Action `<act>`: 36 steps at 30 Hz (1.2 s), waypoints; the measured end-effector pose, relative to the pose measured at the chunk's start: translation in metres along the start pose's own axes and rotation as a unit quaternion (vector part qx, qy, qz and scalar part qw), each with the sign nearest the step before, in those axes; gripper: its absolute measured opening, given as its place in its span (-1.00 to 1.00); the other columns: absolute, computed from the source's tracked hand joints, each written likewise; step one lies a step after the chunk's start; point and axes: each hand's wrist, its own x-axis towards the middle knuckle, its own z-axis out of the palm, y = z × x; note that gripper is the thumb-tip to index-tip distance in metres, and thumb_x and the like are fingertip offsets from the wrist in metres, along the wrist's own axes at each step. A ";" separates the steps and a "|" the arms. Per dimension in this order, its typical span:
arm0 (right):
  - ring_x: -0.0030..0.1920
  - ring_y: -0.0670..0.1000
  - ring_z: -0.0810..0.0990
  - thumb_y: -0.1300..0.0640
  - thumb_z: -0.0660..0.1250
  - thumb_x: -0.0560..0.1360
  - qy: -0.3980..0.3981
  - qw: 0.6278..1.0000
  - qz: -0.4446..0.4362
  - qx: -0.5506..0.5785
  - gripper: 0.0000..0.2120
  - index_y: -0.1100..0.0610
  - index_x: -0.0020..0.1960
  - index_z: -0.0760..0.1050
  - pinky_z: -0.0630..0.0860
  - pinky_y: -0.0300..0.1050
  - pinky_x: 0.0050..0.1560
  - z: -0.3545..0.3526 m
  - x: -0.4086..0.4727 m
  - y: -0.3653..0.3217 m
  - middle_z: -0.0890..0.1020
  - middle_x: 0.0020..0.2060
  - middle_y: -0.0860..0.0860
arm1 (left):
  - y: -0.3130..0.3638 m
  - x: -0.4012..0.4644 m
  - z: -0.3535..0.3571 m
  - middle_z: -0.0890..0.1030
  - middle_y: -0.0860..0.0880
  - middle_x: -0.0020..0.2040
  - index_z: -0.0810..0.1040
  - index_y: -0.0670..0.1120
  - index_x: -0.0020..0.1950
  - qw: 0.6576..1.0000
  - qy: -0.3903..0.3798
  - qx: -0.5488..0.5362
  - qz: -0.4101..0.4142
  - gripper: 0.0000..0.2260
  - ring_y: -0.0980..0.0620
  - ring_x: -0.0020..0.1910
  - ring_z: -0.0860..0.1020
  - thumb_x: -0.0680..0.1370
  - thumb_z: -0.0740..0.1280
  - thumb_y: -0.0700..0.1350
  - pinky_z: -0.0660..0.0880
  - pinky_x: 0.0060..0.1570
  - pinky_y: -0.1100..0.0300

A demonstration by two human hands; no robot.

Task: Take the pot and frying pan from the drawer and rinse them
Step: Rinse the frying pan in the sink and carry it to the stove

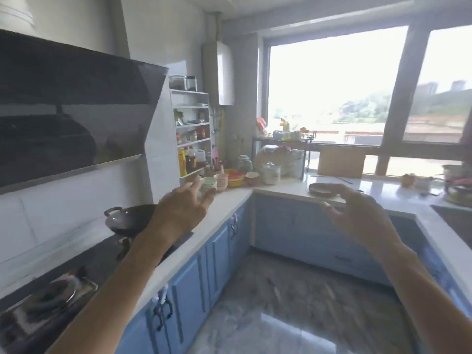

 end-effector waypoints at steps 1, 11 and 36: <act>0.15 0.08 0.57 -0.16 0.25 0.43 0.010 1.000 0.018 -0.003 -0.57 -0.14 0.29 0.41 0.49 0.06 0.15 0.000 0.011 0.023 0.58 0.21 -0.09 | 0.016 0.021 0.019 0.32 -0.03 0.48 0.25 0.05 0.46 1.000 -0.011 -0.005 0.013 -0.47 -0.11 0.41 0.33 0.57 -0.04 0.27 0.29 0.32 -0.08; 0.08 -0.05 0.60 -0.03 0.33 0.47 0.039 0.988 0.146 0.018 -0.69 -0.07 0.21 0.48 0.47 -0.09 0.10 0.006 0.147 0.232 0.60 0.00 -0.17 | 0.164 0.223 0.192 0.38 0.04 0.44 0.31 0.12 0.43 0.988 -0.089 -0.077 0.097 -0.54 -0.04 0.40 0.35 0.57 0.04 0.23 0.25 0.32 0.00; -0.02 -0.11 0.66 0.14 0.28 0.54 -0.087 0.923 0.287 0.241 -0.82 -0.01 0.11 0.56 0.56 -0.16 0.03 0.259 0.611 0.589 0.67 0.03 -0.07 | 0.244 0.782 0.658 0.59 0.11 0.06 0.51 0.04 0.25 0.924 -0.269 -0.253 0.100 -0.71 0.12 0.09 0.56 0.55 0.25 0.06 0.46 0.22 0.00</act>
